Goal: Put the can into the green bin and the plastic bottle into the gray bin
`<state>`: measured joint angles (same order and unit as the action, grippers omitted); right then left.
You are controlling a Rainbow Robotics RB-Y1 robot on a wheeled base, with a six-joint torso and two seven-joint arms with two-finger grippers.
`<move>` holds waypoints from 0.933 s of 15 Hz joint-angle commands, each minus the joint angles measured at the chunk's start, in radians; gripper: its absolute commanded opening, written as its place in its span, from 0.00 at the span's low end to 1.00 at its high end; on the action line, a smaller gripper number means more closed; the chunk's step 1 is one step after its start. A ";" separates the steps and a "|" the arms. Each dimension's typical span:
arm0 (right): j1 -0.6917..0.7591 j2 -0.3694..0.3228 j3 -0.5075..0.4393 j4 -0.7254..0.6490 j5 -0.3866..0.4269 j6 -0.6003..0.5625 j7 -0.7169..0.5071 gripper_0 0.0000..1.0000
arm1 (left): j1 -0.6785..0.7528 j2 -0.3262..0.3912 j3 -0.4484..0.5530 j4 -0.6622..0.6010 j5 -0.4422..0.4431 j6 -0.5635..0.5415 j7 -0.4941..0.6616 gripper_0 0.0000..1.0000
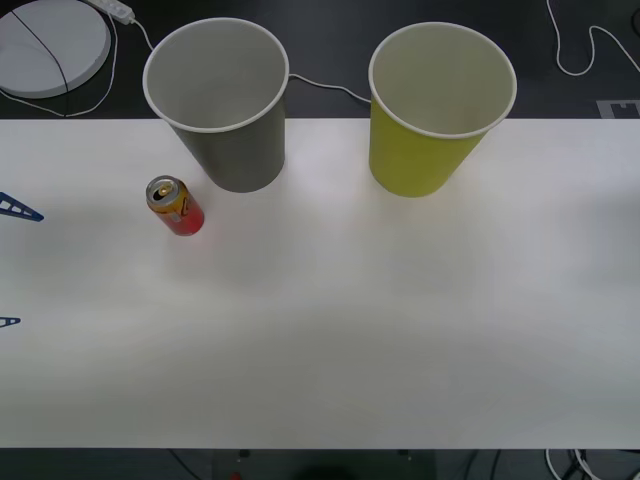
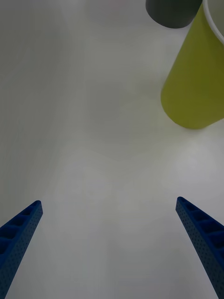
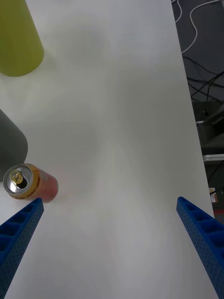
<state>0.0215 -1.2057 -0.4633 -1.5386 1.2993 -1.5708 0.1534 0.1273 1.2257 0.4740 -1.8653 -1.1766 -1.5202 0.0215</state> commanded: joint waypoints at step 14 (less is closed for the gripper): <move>0.000 0.000 0.000 0.000 0.000 0.000 0.000 1.00 | 0.012 -0.046 -0.121 0.089 0.081 0.075 0.041 1.00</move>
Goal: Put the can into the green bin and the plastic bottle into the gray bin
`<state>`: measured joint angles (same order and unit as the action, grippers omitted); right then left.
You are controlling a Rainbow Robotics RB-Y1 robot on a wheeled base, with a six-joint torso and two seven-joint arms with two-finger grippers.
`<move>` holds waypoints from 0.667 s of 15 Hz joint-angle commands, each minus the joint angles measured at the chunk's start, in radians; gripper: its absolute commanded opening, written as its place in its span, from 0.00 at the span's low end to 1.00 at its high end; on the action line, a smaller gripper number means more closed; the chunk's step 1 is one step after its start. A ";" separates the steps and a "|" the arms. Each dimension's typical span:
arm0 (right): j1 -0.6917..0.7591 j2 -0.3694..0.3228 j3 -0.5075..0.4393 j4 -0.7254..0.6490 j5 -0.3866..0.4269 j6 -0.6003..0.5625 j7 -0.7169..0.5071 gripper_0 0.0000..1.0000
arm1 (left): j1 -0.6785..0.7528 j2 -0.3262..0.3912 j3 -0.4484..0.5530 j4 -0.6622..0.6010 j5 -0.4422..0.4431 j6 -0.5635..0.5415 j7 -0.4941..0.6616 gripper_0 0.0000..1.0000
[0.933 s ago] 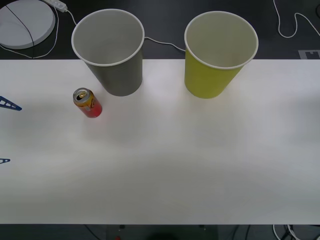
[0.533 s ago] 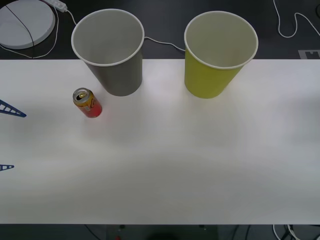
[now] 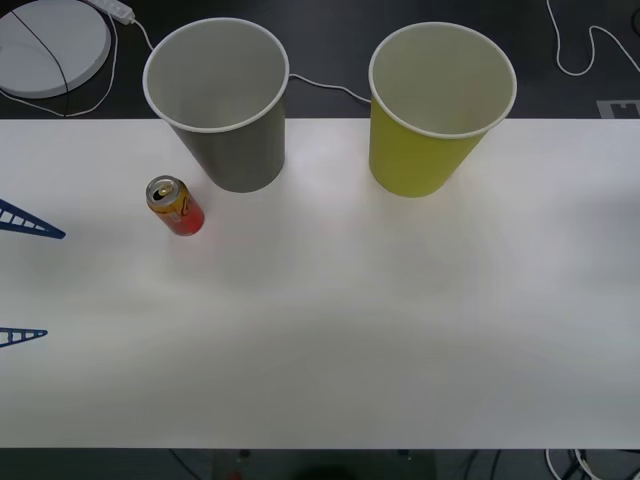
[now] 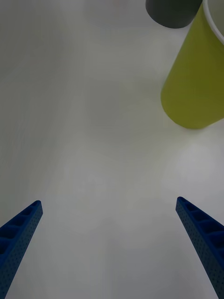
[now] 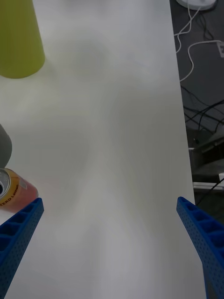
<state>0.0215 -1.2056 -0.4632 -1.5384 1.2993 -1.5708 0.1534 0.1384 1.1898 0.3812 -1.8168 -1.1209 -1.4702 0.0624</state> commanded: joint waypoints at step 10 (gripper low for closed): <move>0.000 0.000 0.000 0.000 0.000 0.000 0.000 1.00 | 0.167 -0.200 -0.044 0.057 0.115 0.326 0.046 1.00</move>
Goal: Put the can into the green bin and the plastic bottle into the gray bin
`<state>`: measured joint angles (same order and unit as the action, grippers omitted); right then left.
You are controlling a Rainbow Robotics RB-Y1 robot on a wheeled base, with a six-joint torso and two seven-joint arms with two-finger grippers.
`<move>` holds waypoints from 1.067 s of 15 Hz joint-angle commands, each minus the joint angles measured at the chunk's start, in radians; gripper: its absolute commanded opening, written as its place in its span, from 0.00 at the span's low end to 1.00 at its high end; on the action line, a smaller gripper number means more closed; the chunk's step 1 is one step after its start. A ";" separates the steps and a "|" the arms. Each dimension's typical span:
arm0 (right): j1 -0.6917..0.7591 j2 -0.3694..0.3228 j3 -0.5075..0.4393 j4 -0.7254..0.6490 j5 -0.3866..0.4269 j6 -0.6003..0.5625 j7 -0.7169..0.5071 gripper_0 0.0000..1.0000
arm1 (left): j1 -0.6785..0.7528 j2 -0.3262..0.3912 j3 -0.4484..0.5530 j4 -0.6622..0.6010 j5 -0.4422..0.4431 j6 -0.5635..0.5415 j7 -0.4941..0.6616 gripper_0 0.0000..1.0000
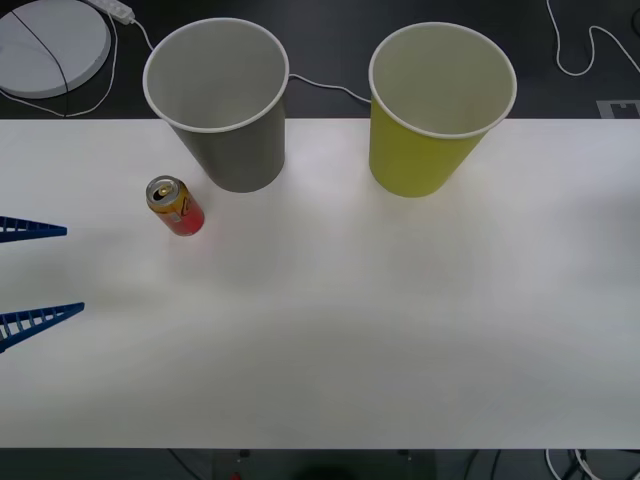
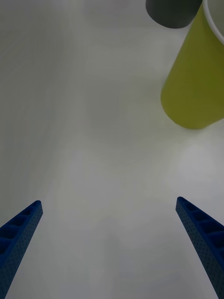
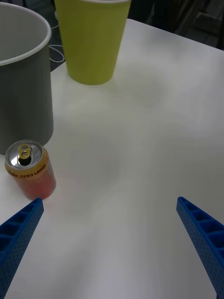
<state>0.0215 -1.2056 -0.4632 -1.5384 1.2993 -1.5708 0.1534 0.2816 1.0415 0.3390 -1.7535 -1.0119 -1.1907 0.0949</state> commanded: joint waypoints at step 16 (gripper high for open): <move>0.000 0.000 0.000 0.000 0.000 0.000 0.000 1.00 | 0.091 -0.425 -0.092 -0.024 -0.004 0.411 -0.210 1.00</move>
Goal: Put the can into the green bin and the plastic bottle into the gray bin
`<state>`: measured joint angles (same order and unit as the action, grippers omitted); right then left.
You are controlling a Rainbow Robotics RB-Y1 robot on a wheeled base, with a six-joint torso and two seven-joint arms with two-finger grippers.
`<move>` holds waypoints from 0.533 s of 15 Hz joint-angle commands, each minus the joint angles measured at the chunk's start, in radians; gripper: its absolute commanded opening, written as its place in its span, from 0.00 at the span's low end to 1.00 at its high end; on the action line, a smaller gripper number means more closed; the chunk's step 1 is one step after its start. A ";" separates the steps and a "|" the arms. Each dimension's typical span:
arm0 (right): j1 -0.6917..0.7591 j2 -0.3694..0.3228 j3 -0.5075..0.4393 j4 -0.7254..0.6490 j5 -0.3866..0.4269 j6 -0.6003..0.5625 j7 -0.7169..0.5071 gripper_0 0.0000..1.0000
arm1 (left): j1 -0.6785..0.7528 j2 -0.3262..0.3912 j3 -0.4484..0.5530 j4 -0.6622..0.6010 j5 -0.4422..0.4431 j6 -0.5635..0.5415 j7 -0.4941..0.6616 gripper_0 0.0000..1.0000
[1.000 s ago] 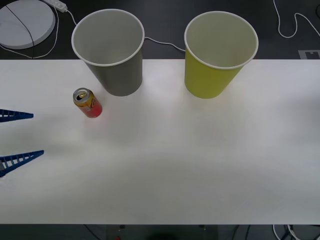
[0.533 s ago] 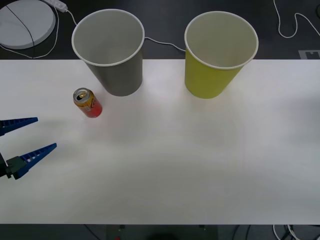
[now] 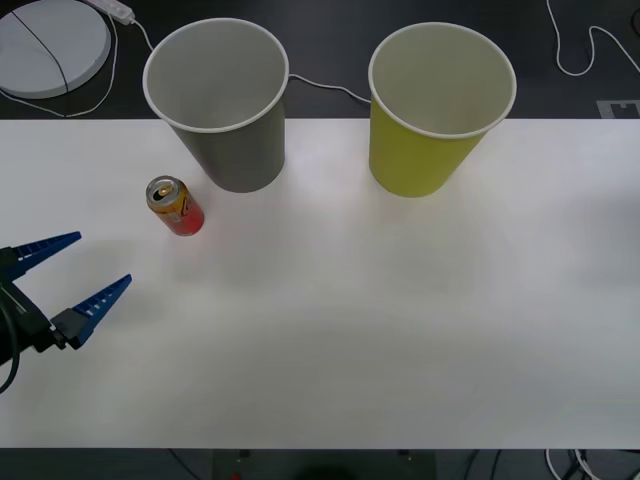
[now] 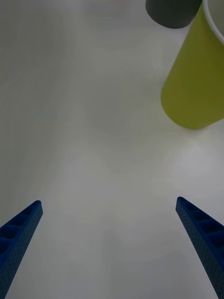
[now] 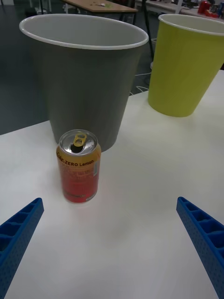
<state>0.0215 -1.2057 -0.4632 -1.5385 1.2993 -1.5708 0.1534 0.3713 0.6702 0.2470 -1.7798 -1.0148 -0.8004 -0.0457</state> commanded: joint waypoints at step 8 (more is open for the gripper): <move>0.000 0.000 0.000 0.000 0.000 0.000 0.000 1.00 | -0.080 -0.147 -0.077 0.186 0.110 0.061 -0.339 1.00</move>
<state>0.0215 -1.2057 -0.4632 -1.5386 1.2993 -1.5708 0.1534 0.3036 0.5232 0.1790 -1.6172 -0.9212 -0.7381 -0.3678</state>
